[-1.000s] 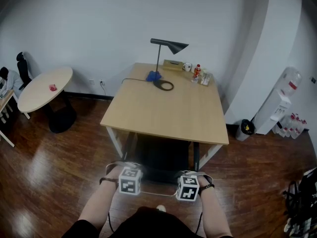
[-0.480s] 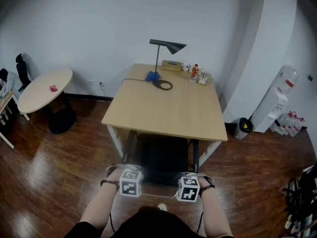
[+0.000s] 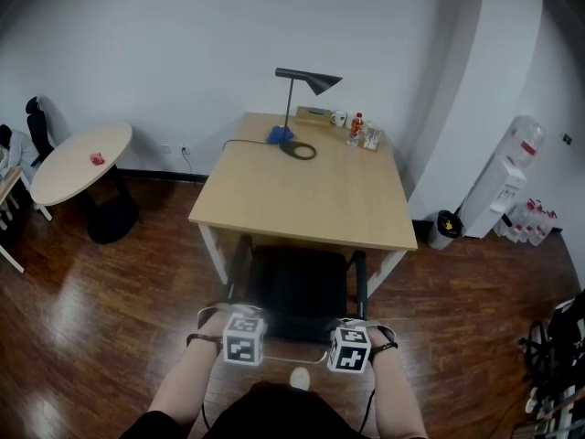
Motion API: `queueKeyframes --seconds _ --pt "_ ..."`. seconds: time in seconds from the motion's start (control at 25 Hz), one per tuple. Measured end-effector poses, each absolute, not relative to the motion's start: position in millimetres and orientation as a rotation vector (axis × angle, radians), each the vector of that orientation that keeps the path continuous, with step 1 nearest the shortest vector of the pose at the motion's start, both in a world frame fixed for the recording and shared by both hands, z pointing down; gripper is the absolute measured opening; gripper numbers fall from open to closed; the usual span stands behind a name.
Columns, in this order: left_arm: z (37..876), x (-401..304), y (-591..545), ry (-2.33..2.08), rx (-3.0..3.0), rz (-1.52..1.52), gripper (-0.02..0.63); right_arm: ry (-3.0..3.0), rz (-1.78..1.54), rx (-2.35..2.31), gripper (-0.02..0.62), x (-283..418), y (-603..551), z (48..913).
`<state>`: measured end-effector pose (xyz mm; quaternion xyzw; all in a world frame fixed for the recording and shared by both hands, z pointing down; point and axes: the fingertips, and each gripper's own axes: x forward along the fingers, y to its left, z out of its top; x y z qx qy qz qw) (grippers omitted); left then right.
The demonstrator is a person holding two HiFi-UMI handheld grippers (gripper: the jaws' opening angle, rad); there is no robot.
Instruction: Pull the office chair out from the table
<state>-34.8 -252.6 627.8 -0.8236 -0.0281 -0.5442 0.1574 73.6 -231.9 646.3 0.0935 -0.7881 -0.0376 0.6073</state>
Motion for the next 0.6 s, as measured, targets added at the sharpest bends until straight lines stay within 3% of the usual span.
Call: queueKeyframes --seconds 0.6 --pt "625.0 -45.5 -208.0 -0.104 -2.351 -1.552 0.092 -1.822 -0.038 0.224 0.098 62.9 -185.7 643.5"
